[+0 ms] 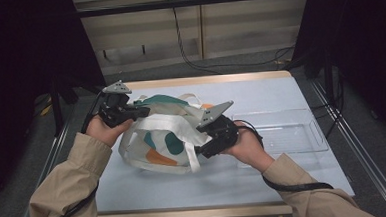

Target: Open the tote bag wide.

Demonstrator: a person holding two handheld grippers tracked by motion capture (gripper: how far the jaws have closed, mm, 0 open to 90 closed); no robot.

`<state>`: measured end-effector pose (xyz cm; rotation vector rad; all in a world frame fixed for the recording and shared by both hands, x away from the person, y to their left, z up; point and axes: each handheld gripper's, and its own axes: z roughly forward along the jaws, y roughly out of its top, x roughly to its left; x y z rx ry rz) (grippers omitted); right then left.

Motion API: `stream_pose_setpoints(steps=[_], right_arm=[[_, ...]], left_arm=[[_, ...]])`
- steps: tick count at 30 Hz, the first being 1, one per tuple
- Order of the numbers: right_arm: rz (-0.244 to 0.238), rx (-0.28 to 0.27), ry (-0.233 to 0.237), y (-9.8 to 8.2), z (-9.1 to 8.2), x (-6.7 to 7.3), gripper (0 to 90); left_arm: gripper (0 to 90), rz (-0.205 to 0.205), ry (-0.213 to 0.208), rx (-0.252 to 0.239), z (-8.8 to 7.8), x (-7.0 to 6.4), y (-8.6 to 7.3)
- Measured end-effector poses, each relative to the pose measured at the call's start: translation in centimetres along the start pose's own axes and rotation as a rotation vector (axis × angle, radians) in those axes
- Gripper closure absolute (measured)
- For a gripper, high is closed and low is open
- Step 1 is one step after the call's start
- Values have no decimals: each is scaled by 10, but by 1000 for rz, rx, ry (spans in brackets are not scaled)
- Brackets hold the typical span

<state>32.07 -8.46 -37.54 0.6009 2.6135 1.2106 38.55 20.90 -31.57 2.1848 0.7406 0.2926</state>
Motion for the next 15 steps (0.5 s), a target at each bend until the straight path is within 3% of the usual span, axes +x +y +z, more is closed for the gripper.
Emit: stream_pose_setpoints(steps=[2,4,7,9,15], right_arm=[[16,-2,10,1,3,1,387],[0,-4,16,2,6,3,480],[3,-11,32,2,7,5,691],[-10,3,37,1,7,6,772],[-26,38,66,-5,4,5,820]], left_arm=[[900,-7,0,-8,0,-1,1],[900,3,-3,-4,-1,0,1],[899,-1,4,-13,-3,-1,2],[893,6,5,-22,-5,0,4],[893,0,17,-31,-6,3,9]])
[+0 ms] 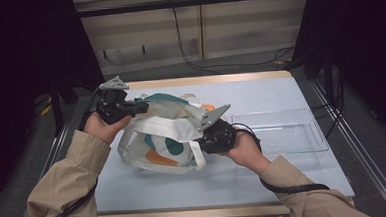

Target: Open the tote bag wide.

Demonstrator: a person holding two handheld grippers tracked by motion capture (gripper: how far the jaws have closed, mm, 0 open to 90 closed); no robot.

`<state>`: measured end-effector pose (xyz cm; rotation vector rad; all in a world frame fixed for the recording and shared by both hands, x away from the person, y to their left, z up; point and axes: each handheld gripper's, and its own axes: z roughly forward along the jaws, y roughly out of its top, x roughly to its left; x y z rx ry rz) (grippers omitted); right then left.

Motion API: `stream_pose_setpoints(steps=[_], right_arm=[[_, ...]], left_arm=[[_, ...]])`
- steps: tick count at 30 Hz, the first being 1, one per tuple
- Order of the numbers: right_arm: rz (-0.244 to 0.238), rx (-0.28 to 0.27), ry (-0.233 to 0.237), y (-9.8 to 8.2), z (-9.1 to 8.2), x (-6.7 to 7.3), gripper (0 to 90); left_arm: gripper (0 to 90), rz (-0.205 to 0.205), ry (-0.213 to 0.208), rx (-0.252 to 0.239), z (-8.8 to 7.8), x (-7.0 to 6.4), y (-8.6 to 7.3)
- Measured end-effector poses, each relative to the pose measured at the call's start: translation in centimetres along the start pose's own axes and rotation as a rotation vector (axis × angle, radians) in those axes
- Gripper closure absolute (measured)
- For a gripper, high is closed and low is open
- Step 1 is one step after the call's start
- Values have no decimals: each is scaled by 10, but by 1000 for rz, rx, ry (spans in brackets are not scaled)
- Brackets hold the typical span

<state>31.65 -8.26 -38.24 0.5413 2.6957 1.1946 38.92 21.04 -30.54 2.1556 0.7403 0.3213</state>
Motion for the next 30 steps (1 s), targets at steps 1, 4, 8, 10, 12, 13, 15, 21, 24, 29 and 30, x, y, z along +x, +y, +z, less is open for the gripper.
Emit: stream_pose_setpoints(steps=[1,4,8,10,12,13,15,21,24,29,30], right_arm=[[-3,5,-2,-1,1,1,820],[-11,23,11,-5,2,4,821],[-29,56,27,-10,5,7,821],[-22,74,39,-12,6,9,821],[-26,82,42,-15,7,10,821],[-21,83,47,-16,7,10,821],[-19,82,49,-19,7,9,821],[-12,86,59,-23,7,11,821],[-12,93,67,-26,8,11,820],[-22,112,70,-31,10,14,820],[-18,115,68,-32,11,14,820]], left_arm=[[893,-7,2,-8,1,0,1],[898,-17,6,-13,4,1,4],[900,-23,18,-5,9,5,9],[900,-25,24,3,12,10,11],[900,-29,29,3,14,12,11],[900,-40,29,-1,15,13,12],[900,-44,33,-4,17,15,12],[900,-71,44,-19,21,19,14],[900,-78,52,-24,24,21,15],[900,-96,65,-15,28,27,13],[900,-112,67,-24,29,26,12]])
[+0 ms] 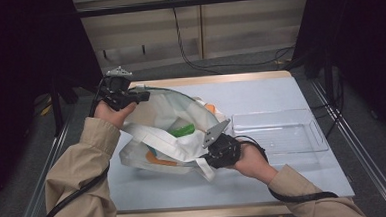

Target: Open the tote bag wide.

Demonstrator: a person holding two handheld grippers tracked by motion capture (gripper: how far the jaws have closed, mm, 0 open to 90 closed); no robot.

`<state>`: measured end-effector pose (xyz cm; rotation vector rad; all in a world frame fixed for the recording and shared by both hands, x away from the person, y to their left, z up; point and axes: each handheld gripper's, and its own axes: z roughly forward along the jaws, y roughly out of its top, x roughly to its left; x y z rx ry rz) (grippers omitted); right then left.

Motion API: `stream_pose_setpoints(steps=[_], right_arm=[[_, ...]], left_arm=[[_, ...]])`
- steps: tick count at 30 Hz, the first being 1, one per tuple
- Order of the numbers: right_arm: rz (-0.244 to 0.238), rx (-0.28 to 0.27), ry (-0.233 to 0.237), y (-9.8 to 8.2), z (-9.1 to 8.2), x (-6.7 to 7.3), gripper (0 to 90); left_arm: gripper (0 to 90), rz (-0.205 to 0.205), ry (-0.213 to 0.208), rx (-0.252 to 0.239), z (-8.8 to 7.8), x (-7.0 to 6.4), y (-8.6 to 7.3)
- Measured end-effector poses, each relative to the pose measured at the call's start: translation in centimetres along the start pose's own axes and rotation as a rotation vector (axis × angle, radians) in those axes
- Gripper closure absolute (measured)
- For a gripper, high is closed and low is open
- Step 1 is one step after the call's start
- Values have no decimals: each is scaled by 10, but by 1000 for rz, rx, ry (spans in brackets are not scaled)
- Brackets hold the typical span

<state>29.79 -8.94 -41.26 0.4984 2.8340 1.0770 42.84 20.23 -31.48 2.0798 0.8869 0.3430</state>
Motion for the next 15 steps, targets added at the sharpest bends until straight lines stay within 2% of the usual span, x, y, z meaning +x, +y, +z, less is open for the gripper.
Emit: stream_pose_setpoints(steps=[2,4,7,9,10,12,15], right_arm=[[2,2,6,-1,1,0,820],[8,5,9,-2,1,0,820],[2,9,13,-3,1,1,820],[2,15,14,-4,1,2,820],[4,13,10,-5,1,2,820],[5,14,12,-6,1,3,820],[5,19,15,-8,2,3,821]], left_arm=[[900,11,-1,9,0,1,0],[900,-14,5,-15,2,-1,1],[900,0,11,-5,4,1,2],[900,-5,15,-6,5,3,4],[900,-21,17,-17,7,3,4],[900,-11,16,-4,8,5,4],[900,-30,24,-17,11,5,5]])
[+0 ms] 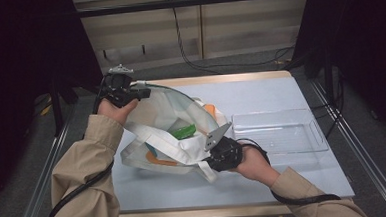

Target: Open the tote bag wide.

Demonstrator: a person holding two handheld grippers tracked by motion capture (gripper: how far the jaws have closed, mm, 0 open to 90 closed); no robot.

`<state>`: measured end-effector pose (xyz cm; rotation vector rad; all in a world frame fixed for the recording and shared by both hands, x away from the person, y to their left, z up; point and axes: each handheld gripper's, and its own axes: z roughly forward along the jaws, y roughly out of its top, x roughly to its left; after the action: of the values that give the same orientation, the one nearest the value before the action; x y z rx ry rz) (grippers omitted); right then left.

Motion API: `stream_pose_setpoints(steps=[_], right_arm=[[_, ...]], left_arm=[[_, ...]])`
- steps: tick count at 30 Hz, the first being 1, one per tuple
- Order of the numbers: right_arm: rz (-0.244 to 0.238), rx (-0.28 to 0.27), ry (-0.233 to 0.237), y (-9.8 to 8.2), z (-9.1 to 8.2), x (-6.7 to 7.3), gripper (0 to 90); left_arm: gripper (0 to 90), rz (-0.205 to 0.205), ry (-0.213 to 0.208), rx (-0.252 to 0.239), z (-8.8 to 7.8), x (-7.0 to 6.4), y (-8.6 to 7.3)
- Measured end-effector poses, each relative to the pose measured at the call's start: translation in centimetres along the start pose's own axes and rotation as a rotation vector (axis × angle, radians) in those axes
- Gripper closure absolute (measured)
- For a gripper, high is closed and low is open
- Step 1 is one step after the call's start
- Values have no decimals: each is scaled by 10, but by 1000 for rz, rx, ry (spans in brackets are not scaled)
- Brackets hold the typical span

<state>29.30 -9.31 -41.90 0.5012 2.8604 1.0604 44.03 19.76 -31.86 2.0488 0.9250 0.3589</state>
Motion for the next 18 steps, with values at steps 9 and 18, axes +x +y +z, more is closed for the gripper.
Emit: stream_pose_setpoints(steps=[9,18], right_arm=[[2,12,6,-3,2,2,821],[3,12,19,-5,4,2,822]], left_arm=[[900,-16,29,14,10,5,0],[900,-39,27,26,16,13,-6]])
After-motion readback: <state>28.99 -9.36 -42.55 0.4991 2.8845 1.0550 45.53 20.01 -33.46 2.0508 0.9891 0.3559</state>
